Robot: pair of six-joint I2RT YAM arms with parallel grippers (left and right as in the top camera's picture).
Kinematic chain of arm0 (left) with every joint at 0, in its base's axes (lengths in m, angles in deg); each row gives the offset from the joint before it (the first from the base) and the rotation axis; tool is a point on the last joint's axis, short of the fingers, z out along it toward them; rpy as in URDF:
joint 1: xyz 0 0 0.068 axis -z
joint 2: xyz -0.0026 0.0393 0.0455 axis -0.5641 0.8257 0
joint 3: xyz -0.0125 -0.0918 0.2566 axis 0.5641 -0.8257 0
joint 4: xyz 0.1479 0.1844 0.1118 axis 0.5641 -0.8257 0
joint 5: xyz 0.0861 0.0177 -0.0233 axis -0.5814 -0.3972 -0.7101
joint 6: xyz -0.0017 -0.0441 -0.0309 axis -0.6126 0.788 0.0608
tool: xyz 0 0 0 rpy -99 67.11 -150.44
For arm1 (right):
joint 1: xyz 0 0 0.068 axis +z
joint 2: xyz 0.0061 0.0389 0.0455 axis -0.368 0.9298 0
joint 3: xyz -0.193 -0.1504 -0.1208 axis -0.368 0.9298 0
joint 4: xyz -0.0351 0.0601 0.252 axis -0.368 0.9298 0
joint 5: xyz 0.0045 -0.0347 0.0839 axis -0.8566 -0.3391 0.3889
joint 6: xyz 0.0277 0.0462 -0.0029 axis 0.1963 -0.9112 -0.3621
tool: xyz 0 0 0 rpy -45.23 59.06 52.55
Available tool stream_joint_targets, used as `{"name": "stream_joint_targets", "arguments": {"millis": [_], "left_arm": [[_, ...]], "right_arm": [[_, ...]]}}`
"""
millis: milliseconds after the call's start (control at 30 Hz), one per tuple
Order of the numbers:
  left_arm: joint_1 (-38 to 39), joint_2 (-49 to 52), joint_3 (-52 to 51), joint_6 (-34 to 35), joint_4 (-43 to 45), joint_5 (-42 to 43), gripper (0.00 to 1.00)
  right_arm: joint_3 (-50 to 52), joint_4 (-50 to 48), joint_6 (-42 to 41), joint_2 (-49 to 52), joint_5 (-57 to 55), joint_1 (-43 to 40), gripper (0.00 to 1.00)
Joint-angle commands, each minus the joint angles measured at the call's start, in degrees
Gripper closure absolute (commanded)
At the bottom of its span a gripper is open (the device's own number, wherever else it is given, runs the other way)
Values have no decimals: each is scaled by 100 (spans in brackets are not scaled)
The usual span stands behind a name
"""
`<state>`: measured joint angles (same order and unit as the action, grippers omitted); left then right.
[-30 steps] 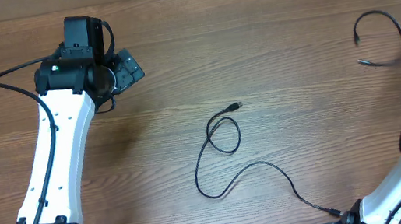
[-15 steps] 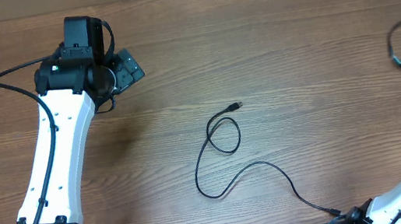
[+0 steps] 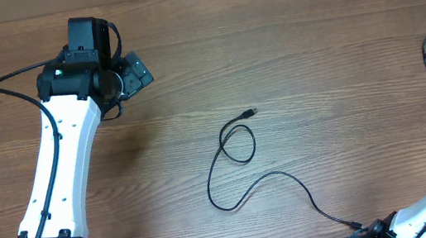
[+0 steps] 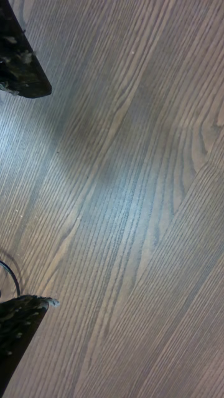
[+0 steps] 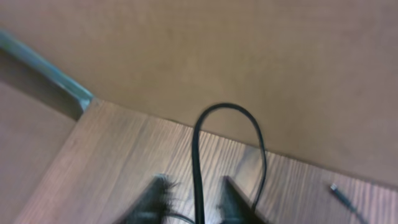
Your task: Untangle cables
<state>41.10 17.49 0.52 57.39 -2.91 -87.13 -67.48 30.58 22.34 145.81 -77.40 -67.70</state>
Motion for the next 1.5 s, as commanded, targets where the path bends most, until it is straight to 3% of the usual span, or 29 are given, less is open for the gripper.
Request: {"name": "stream_joint_targets", "arguments": {"millis": [0, 100, 233, 767, 1200, 1467], "left_arm": [[37, -39, 66, -70, 4, 22, 0], [37, -39, 66, -70, 4, 22, 0], [37, -39, 66, -70, 4, 22, 0], [37, -39, 66, -70, 4, 22, 0], [37, -39, 66, -70, 4, 22, 0], [37, -39, 66, -70, 4, 22, 1]], "right_arm": [[-74, 28, 0, 70, 37, 9, 29], [-76, 203, 0, 68, 199, 13, 7], [-76, 509, -4, 50, 584, 20, 0], [-76, 1346, 168, -791, 1808, 756, 0], [-76, 2708, 988, -1255, 2393, 2389, 0], [-76, 3477, 1021, -1255, 2433, 3495, 0]]}}
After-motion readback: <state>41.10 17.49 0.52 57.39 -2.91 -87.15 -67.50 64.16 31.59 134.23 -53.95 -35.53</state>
